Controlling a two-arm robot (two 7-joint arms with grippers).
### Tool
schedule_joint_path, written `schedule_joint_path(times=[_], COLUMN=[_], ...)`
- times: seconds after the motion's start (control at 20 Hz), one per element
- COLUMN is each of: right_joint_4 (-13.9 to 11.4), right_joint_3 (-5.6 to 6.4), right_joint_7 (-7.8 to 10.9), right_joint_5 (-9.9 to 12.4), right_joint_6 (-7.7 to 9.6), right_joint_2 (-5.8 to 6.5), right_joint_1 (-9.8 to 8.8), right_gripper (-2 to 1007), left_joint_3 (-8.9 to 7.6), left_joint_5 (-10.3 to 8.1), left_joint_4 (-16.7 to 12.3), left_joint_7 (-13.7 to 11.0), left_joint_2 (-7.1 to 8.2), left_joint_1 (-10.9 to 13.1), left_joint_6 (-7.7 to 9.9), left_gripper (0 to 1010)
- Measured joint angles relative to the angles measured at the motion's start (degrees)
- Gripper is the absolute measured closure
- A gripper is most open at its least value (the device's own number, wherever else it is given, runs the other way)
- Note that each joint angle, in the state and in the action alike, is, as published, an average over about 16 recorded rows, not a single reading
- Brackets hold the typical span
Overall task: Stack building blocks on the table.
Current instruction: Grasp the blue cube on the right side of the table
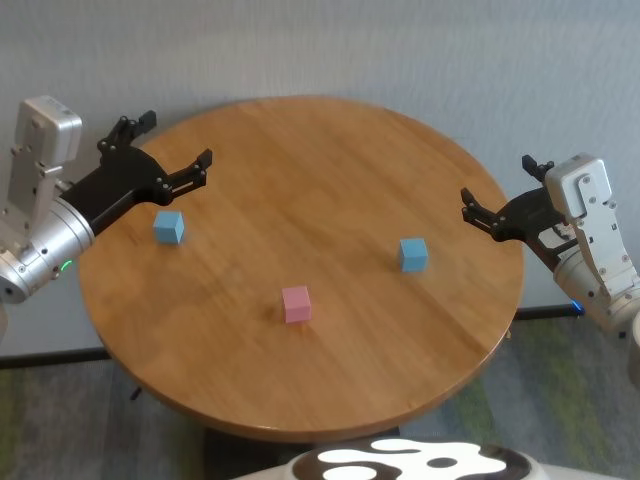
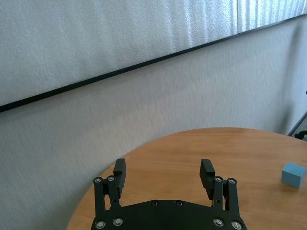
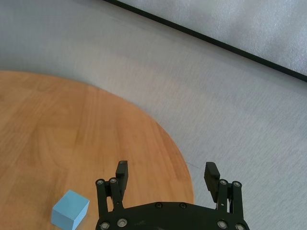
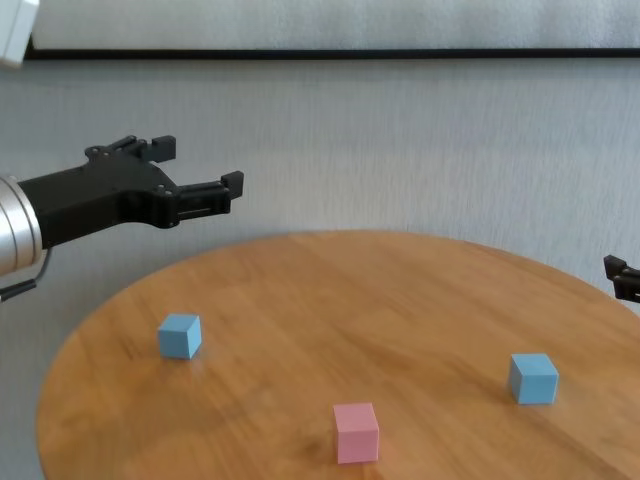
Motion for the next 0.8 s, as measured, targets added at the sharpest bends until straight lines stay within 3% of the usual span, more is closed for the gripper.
schedule_joint_path(times=[0.2,0.4,0.6,0.8], right_joint_4=[-0.34,-2.08,-5.13,-9.20], right_joint_3=[0.10,0.59,1.54,2.84], right_joint_7=[0.14,0.41,0.74,1.00], right_joint_5=[0.30,1.66,4.01,7.27], right_joint_6=[0.81,4.55,10.66,19.15], right_joint_2=[0.02,0.11,0.16,0.00], right_joint_1=[-0.10,-0.63,-1.58,-2.75], right_gripper=[0,0,0,0], left_joint_3=[0.14,0.25,0.34,0.39], left_joint_5=[-0.03,-0.08,-0.13,-0.16], left_joint_4=[0.19,0.37,0.50,0.59], left_joint_7=[-0.15,-0.26,-0.33,-0.38], left_joint_2=[-0.03,-0.05,-0.07,-0.09], left_joint_1=[-0.12,-0.24,-0.32,-0.38], left_joint_6=[0.01,0.01,0.01,0.00], left_gripper=[10,10,10,10])
